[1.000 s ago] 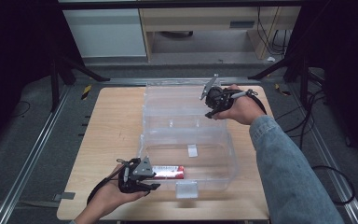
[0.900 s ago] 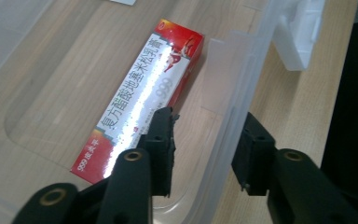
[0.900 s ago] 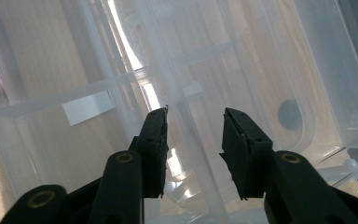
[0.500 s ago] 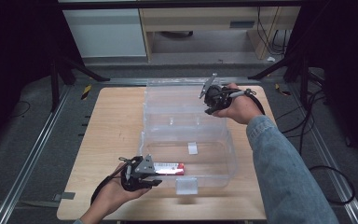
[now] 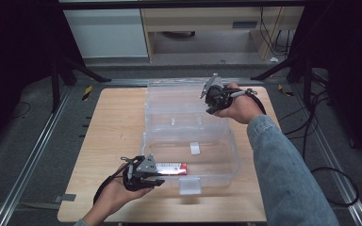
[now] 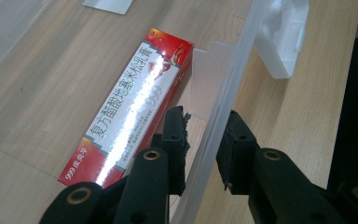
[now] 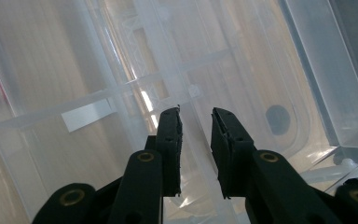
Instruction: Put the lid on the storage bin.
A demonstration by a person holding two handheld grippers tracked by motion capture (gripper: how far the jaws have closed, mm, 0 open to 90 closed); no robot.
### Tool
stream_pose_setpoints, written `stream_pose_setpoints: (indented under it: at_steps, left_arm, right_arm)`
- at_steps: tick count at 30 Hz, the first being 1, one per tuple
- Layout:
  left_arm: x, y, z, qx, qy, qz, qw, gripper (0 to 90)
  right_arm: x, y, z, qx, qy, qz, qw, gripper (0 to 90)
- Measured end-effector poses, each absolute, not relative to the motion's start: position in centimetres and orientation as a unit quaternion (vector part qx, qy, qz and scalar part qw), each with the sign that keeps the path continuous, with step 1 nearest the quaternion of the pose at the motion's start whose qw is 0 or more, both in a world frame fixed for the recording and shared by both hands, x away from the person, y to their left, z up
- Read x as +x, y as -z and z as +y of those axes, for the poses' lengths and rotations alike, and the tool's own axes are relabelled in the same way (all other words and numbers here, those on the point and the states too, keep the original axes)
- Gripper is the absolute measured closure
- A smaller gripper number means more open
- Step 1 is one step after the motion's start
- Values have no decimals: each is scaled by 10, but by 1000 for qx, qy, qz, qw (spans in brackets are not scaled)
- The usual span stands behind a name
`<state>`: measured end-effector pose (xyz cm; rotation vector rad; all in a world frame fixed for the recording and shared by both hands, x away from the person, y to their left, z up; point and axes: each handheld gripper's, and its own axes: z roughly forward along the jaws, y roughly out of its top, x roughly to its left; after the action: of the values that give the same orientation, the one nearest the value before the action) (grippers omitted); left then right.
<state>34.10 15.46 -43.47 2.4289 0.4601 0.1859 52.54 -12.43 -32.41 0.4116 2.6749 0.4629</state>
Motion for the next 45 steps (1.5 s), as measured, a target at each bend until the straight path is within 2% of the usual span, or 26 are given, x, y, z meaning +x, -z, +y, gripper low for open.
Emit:
stream_pose_setpoints:
  at_steps: [18, 34, 45]
  left_arm:
    - [337, 433, 152, 927, -84, 172, 322, 736]
    - [337, 430, 148, 928, -89, 171, 317, 736]
    - [352, 430, 136, 924, -95, 180, 323, 737]
  right_arm:
    - [507, 312, -123, 130, -183, 956, 191, 834]
    - [480, 294, -127, 111, -199, 957, 180, 865]
    - [498, 295, -131, 128, -204, 952, 187, 856]
